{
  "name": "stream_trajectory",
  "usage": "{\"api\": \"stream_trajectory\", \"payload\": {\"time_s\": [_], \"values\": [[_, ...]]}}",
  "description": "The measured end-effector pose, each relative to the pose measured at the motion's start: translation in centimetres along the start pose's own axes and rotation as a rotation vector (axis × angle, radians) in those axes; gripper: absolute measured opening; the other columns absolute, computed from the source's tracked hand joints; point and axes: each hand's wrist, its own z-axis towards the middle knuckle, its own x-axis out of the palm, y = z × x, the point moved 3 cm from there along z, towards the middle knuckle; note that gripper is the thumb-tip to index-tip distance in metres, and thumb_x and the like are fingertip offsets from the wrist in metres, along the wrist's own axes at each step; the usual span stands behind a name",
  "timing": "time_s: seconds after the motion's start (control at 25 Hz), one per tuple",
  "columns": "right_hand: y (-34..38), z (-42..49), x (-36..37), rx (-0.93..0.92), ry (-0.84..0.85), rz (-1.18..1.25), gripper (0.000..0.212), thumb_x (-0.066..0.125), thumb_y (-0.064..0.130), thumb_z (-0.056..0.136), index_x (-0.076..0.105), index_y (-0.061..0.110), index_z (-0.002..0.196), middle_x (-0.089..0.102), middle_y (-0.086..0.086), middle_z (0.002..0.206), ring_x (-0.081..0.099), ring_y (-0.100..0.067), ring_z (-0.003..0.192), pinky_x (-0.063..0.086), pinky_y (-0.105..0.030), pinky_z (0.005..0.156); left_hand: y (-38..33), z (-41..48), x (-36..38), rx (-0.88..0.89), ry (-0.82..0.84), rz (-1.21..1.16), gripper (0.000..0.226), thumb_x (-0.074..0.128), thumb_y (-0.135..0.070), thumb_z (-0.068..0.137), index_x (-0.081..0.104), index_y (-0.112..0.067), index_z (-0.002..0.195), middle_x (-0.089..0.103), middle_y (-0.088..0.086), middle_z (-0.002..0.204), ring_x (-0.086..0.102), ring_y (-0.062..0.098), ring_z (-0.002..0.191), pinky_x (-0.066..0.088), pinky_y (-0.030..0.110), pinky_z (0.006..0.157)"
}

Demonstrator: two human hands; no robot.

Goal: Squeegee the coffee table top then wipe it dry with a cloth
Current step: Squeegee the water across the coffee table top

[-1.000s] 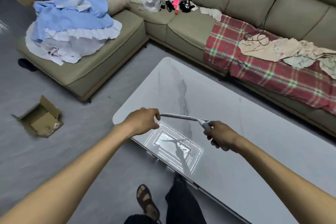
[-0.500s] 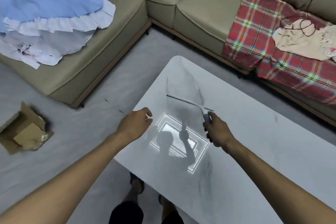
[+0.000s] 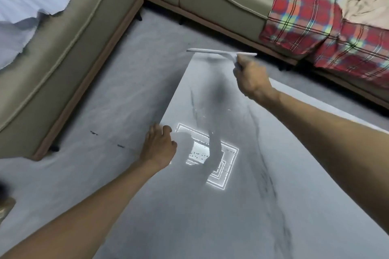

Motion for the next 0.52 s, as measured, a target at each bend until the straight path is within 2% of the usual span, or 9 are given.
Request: {"api": "stream_trajectory", "payload": {"time_s": [0.08, 0.16, 0.2, 0.28, 0.4, 0.52], "values": [[0.9, 2.7, 1.4, 0.002, 0.009, -0.029, 0.008, 0.038, 0.015, 0.096, 0.046, 0.016, 0.095, 0.053, -0.012, 0.085, 0.051, -0.031, 0.074, 0.051, -0.037, 0.060, 0.3, 0.7, 0.8, -0.002, 0.025, -0.028, 0.039, 0.044, -0.021, 0.093, 0.041, -0.010, 0.131, 0.037, 0.011, 0.138, 0.033, 0.028, 0.128, 0.030, 0.035, 0.105], [1.0, 3.9, 2.7, 0.021, 0.032, -0.054, 0.008, 0.038, 0.014, 0.095, 0.043, 0.018, 0.093, 0.053, -0.013, 0.086, 0.049, -0.031, 0.075, 0.045, -0.033, 0.049, 0.4, 1.0, 1.1, 0.020, 0.025, -0.037, 0.040, 0.045, -0.023, 0.093, 0.041, -0.010, 0.131, 0.036, 0.013, 0.140, 0.032, 0.028, 0.131, 0.031, 0.036, 0.106], [0.8, 3.9, 3.3, 0.029, 0.043, -0.066, 0.009, 0.037, 0.013, 0.094, 0.045, 0.018, 0.096, 0.056, -0.015, 0.089, 0.051, -0.034, 0.078, 0.042, -0.034, 0.050, 0.4, 1.0, 1.1, 0.016, 0.033, -0.053, 0.041, 0.046, -0.023, 0.093, 0.041, -0.010, 0.131, 0.035, 0.014, 0.141, 0.030, 0.027, 0.134, 0.031, 0.036, 0.107], [0.0, 3.2, 4.4, 0.022, 0.051, -0.116, 0.025, 0.037, 0.012, 0.094, 0.049, 0.018, 0.115, 0.061, -0.019, 0.106, 0.054, -0.041, 0.093, 0.040, -0.035, 0.067, 0.5, 1.3, 1.1, 0.002, 0.069, -0.077, 0.043, 0.047, -0.025, 0.092, 0.040, -0.011, 0.132, 0.031, 0.014, 0.144, 0.026, 0.025, 0.138, 0.030, 0.036, 0.108], [-1.8, -0.5, 5.2, -0.024, 0.078, -0.188, 0.047, 0.038, 0.016, 0.097, 0.038, 0.025, 0.143, 0.062, -0.023, 0.118, 0.054, -0.046, 0.106, 0.044, -0.043, 0.085, 0.3, 1.6, 0.8, -0.010, 0.107, -0.086, 0.044, 0.048, -0.025, 0.091, 0.039, -0.012, 0.132, 0.026, 0.014, 0.147, 0.019, 0.024, 0.142, 0.027, 0.037, 0.111], [-3.8, -6.3, 5.2, -0.026, 0.142, -0.188, 0.053, 0.039, 0.020, 0.098, 0.031, 0.033, 0.149, 0.065, -0.024, 0.109, 0.059, -0.046, 0.096, 0.050, -0.044, 0.080, 0.1, 1.6, 0.7, -0.023, 0.152, -0.061, 0.042, 0.044, -0.025, 0.093, 0.037, -0.013, 0.133, 0.022, 0.018, 0.149, 0.013, 0.027, 0.143, 0.025, 0.039, 0.113]]}}
